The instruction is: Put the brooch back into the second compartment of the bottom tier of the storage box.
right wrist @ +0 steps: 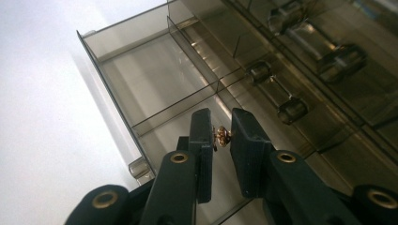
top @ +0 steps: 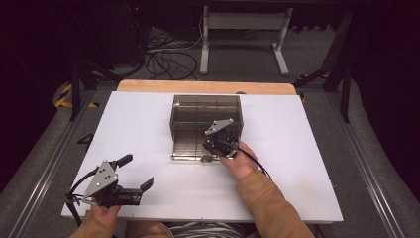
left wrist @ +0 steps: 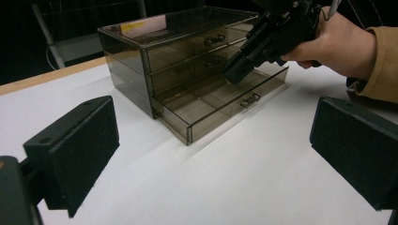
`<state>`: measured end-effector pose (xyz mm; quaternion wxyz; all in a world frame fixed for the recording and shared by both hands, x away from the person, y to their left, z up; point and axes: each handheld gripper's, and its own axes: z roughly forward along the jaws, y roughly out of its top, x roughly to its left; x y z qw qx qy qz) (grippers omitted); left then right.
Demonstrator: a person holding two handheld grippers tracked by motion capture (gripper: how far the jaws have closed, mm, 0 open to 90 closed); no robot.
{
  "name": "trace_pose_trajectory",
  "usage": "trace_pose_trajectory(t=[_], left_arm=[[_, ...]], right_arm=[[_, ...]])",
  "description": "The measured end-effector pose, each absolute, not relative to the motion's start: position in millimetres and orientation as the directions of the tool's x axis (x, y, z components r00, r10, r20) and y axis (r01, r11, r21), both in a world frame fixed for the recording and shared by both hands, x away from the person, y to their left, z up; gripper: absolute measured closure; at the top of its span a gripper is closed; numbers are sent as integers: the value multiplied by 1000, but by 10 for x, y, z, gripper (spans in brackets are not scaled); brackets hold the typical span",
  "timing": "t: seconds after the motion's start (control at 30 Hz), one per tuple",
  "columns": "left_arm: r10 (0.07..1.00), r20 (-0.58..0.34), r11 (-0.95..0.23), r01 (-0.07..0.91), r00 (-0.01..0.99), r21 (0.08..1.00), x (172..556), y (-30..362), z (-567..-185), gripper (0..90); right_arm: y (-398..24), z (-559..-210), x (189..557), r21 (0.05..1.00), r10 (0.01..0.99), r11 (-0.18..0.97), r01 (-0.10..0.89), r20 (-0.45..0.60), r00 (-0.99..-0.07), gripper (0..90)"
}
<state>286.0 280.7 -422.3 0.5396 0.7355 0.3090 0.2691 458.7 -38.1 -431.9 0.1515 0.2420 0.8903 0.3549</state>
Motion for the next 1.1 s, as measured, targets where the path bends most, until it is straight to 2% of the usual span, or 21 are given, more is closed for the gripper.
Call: trace_pose_trajectory(t=[0.83, 1.1], left_arm=[[745, 72, -233, 157, 663, 960, 2862, 2812, -4219, 26], [745, 74, -234, 156, 663, 960, 2863, 2815, -4218, 26]], right_arm=[[-338, -4386, 4607, 682, 537, 648, 340, -92, -839, 791], [-338, -4370, 4595, 688, 534, 644, 333, -93, -840, 738]])
